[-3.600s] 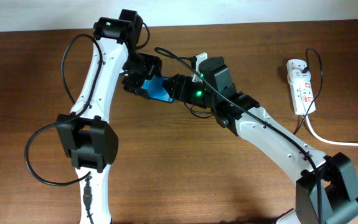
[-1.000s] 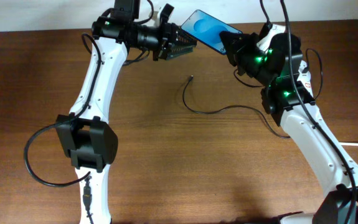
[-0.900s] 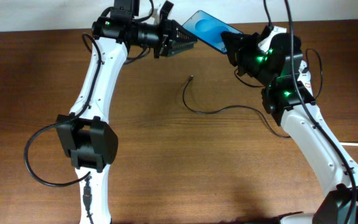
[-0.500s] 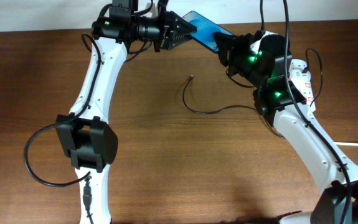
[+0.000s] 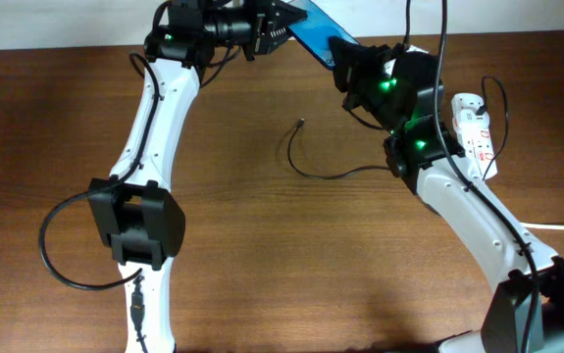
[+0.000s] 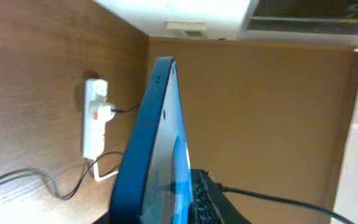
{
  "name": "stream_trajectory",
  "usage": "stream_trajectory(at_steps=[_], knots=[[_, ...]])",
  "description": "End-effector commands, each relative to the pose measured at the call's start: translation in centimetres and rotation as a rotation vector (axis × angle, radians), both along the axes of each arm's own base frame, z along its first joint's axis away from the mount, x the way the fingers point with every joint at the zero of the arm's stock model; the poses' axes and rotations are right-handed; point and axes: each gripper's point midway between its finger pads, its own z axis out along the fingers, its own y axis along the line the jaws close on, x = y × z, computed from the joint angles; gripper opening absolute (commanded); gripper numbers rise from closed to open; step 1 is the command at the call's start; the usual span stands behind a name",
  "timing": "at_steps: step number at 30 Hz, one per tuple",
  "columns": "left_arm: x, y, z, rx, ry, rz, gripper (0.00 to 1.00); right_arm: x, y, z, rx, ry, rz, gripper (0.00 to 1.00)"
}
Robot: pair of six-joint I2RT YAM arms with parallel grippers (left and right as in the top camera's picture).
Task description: Plug charger to phone and switch on socket
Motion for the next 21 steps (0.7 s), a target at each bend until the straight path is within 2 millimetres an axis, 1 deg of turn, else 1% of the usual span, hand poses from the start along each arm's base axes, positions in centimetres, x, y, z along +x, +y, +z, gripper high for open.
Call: stream_trajectory(at_steps=[1,2,3,5,8,12,15,18,19,21], knots=[[-0.5,-1.1,4.1,-0.083,-0.089,-0.033,0.23,-3.1,5.9,-2.7,-0.01,0.071,0.245,0.04],[-0.7,-1.3,5.0,-0.104,-0.114,-0.047,0.23,-3.1,5.9,-2.5,-0.004,0.066,0.241,0.04],[-0.9,-1.6,5.3,-0.113,-0.125,-0.058,0.23,-3.0,5.9,-2.1,0.0,0.051,0.242,0.04],[-1.3,-2.0,5.4,-0.116,-0.127,-0.077,0.24,-3.0,6.0,-1.7,0.004,0.034,0.243,0.04],[-1.5,-2.1,5.4,-0.118,-0.125,-0.089,0.24,-3.1,6.3,-1.7,0.005,0.031,0.25,0.04],[-1.6,-2.2,5.4,-0.12,-0.119,-0.091,0.25,-3.7,7.7,-1.5,0.007,0.019,0.275,0.04],[-2.1,-2.4,5.5,-0.125,-0.114,-0.12,0.25,-3.6,8.3,-1.3,0.015,-0.011,0.286,0.04],[-2.7,-2.8,5.5,-0.131,-0.107,-0.15,0.22,-3.3,8.4,-1.8,0.014,-0.006,0.284,0.04],[-2.8,-3.0,5.5,-0.131,-0.107,-0.155,0.2,-3.2,8.3,-1.8,0.013,-0.006,0.276,0.04],[-3.1,-3.4,5.5,-0.132,-0.106,-0.163,0.19,-2.9,8.1,-1.6,0.013,-0.015,0.259,0.04]])
